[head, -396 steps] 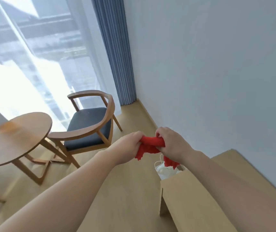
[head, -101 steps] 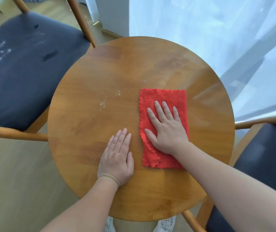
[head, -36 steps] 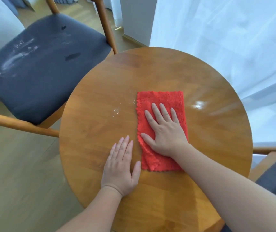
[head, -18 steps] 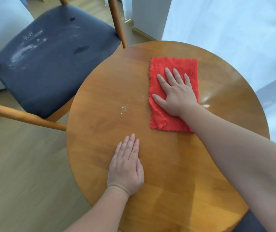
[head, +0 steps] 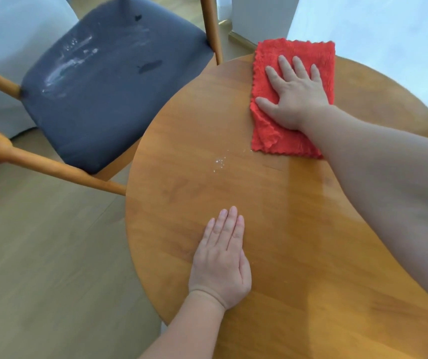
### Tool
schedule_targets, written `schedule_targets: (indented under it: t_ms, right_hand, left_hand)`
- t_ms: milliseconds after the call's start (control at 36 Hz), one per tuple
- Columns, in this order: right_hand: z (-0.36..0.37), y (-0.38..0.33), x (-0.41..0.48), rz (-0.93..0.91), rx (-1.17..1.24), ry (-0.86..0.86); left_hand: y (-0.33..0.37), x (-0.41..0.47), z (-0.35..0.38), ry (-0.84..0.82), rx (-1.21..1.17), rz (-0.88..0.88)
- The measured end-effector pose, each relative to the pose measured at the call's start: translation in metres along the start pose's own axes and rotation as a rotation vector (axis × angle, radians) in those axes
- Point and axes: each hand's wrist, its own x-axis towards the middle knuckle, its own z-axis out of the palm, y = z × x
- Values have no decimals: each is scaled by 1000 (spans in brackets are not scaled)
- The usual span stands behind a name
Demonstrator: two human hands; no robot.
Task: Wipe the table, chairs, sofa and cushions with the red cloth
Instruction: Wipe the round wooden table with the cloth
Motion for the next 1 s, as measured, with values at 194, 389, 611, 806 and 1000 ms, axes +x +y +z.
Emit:
schedule_targets:
  t_ms: [194, 389, 611, 806, 1000]
  right_hand:
    - [-3, -12, 7, -41, -7, 8]
    - [3, -35, -30, -169, -22, -12]
    - [14, -59, -92, -230, -28, -29]
    - [24, -58, -147, -217, -22, -31]
    - [27, -45, -186, -173, -50, -52]
  left_hand:
    - [-1, 3, 0, 13, -7, 3]
    - [1, 3, -1, 23, -13, -4]
    - [3, 4, -4, 45, -7, 0]
    - [3, 3, -7, 53, -34, 3]
    - [-6, -2, -24, 207, -121, 12]
